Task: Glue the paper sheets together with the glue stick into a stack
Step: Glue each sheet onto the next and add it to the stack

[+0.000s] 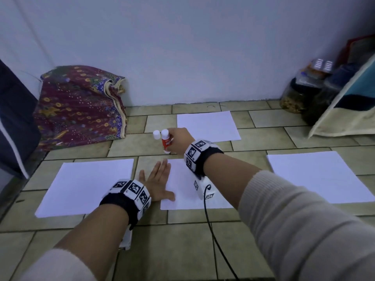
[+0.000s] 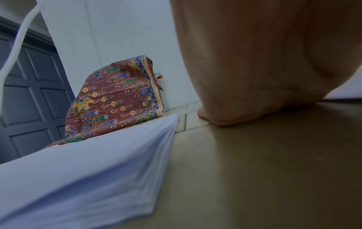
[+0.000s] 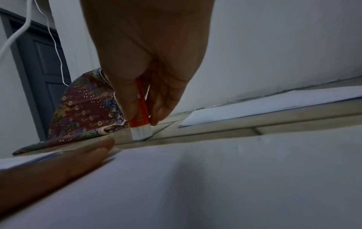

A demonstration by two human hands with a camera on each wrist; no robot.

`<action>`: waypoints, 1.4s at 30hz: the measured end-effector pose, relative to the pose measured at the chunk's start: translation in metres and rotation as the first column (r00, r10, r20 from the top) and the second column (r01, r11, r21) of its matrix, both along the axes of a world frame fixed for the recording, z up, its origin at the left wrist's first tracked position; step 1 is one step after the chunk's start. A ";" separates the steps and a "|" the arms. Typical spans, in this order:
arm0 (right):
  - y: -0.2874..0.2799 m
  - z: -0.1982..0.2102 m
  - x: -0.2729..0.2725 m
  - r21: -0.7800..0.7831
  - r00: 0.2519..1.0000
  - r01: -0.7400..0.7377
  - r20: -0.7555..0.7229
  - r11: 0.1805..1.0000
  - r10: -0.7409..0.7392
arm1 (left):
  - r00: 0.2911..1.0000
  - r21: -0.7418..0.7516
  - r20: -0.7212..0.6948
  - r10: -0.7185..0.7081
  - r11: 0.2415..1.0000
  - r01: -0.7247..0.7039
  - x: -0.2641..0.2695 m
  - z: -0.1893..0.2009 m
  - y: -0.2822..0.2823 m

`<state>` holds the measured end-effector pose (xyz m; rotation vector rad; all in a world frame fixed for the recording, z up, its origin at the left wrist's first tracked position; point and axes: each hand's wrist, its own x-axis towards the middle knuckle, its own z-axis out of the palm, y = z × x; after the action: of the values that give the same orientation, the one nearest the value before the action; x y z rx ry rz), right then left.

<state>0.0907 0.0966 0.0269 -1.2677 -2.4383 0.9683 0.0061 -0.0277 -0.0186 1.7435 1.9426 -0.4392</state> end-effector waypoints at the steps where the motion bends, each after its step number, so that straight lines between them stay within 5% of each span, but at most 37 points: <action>1: 0.000 -0.001 -0.004 0.021 1.000 -0.002 0.008 1.000 0.002 | 1.000 -0.003 -0.006 -0.006 1.000 0.006 0.001 0.002 0.000; 11: 0.006 -0.002 -0.010 0.159 0.976 0.030 0.209 0.987 -0.063 | 0.999 -0.041 0.003 -0.039 0.998 0.039 -0.006 -0.001 0.000; 17: -0.003 -0.001 0.037 0.096 0.978 0.144 0.135 0.985 -0.156 | 0.998 -0.029 0.054 0.030 0.999 -0.028 -0.004 0.002 0.001; 21: -0.008 0.012 0.088 0.097 0.952 0.174 0.237 0.980 -0.193 | 0.994 -0.037 0.084 0.072 0.997 -0.069 -0.004 0.005 0.001; 27: -0.004 0.025 0.185 0.022 0.706 0.243 0.681 0.970 -0.193 | 0.991 -0.045 0.134 0.019 0.999 -0.013 -0.008 0.010 -0.008; 33: -0.006 0.008 0.257 0.031 0.524 0.286 0.832 0.958 -0.183 | 0.987 -0.063 0.156 -0.030 0.997 0.040 -0.009 0.015 -0.009; 42: -0.015 0.010 0.282 -0.015 0.688 0.272 0.703 0.962 -0.183 | 0.987 -0.045 0.145 -0.073 0.996 0.080 -0.008 0.013 -0.009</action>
<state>0.3723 0.0813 0.0369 -2.2652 -2.6311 0.6304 -0.0015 -0.0368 -0.0059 1.7717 1.7553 -0.3754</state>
